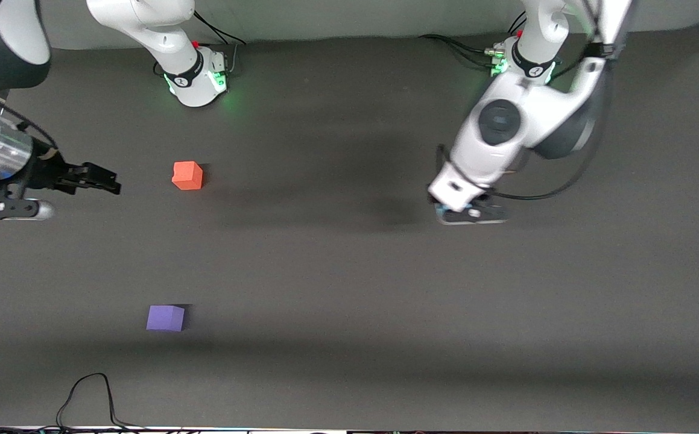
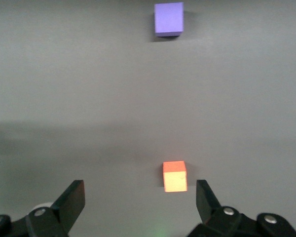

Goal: Place blue block between orange and purple blocks
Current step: 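Carry the blue cube with the left gripper toward the table's middle, then set the blue cube down while the right gripper reaches toward it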

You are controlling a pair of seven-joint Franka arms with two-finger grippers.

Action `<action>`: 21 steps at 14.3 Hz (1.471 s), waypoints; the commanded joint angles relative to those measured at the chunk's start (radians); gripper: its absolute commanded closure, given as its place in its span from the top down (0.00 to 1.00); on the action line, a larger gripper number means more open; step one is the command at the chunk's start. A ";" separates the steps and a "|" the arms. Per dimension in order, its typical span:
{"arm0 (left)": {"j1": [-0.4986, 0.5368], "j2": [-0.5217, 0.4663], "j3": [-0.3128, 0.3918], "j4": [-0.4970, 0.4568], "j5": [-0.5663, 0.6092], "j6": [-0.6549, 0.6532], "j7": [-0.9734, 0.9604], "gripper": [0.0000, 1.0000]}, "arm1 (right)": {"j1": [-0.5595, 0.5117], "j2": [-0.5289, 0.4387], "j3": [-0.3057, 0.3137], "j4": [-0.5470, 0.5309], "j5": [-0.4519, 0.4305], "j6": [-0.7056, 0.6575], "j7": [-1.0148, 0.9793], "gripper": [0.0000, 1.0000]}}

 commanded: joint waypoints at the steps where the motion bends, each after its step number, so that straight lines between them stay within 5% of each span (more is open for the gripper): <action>1: -0.134 0.194 0.017 0.205 0.010 -0.015 -0.141 0.46 | 0.054 0.005 -0.005 0.017 0.018 0.020 0.040 1.00; 5: -0.240 0.406 0.020 0.360 0.015 0.024 -0.198 0.46 | 0.100 0.033 -0.005 0.037 0.018 0.032 0.043 1.00; 11: -0.281 0.495 0.023 0.365 0.085 0.138 -0.293 0.46 | 0.114 0.036 0.009 0.020 0.015 0.025 0.043 1.00; 12: -0.281 0.497 0.025 0.365 0.087 0.138 -0.293 0.52 | 0.113 0.036 0.021 0.020 0.015 0.026 0.043 1.00; 14: -0.281 0.505 0.025 0.365 0.099 0.138 -0.292 0.99 | 0.114 0.034 0.024 0.018 0.015 0.026 0.057 1.00; 18: -0.260 0.448 0.026 0.365 0.102 0.106 -0.285 1.00 | 0.114 0.036 0.041 0.017 0.015 0.045 0.080 1.00; 21: -0.171 0.322 0.016 0.361 0.079 -0.050 -0.199 1.00 | 0.114 0.037 0.063 0.012 0.018 0.061 0.084 1.00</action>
